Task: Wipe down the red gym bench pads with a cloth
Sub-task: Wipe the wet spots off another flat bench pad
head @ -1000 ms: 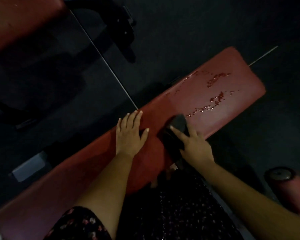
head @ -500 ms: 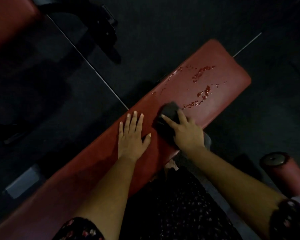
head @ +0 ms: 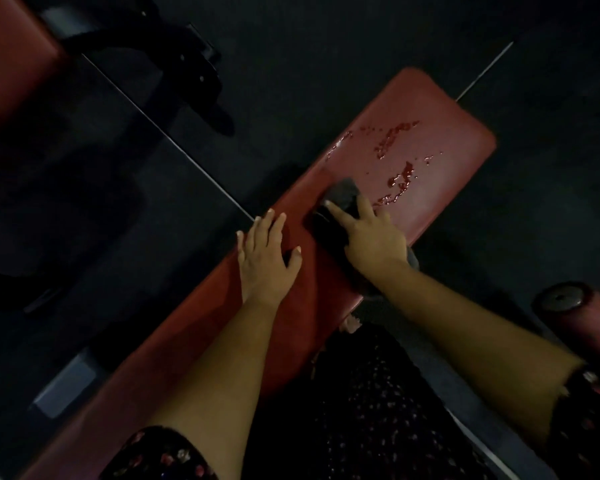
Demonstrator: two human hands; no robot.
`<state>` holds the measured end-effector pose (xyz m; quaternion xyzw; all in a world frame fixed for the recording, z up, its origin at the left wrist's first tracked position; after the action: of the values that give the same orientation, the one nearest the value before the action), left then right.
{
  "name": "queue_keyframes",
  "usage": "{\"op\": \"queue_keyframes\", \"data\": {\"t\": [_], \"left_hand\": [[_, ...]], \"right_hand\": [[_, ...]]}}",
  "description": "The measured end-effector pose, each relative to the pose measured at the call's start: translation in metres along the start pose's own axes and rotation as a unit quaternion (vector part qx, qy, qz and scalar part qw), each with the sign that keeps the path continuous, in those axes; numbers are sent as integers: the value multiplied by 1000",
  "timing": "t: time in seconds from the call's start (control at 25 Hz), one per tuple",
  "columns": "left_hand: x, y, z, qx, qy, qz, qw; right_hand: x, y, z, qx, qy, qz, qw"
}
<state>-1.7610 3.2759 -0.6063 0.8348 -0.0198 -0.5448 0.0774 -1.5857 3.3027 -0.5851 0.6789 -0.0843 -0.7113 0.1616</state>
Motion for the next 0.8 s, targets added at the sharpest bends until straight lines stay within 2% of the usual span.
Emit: {"op": "queue_keyframes", "data": {"t": [0.12,0.24,0.4,0.48,0.68,0.8], "left_hand": [[11,-4,-17,36,-9,15,999],[30,-3,-26,41,-20,58,997],[40,0,-24,40,-46,67,996],[40,2,-25,45,-55,58,996],[38,2,-27,45,-63,31,997],[31,2,-27,29,-68,-2,997]], "right_hand": [[31,70,-48,9,36,8,999],[49,109,-85,57,73,0,996],[34,80,-86,76,60,-13,995],[17,41,-65,40,65,-15,997],[-18,-47,4,-115,109,-33,987],[-29,-85,24,-125,121,-28,984]]}}
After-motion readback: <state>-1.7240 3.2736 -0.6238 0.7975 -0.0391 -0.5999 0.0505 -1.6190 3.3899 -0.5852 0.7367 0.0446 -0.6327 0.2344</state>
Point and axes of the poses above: each hand's wrist, its own y-axis away from the middle knuckle, its own x-axis out of the palm, z = x × y, the point moved 9 cm from there along -y, towards the middle knuckle, and after that the axes turned 6 degrees about -z, right-handed, at the moved point
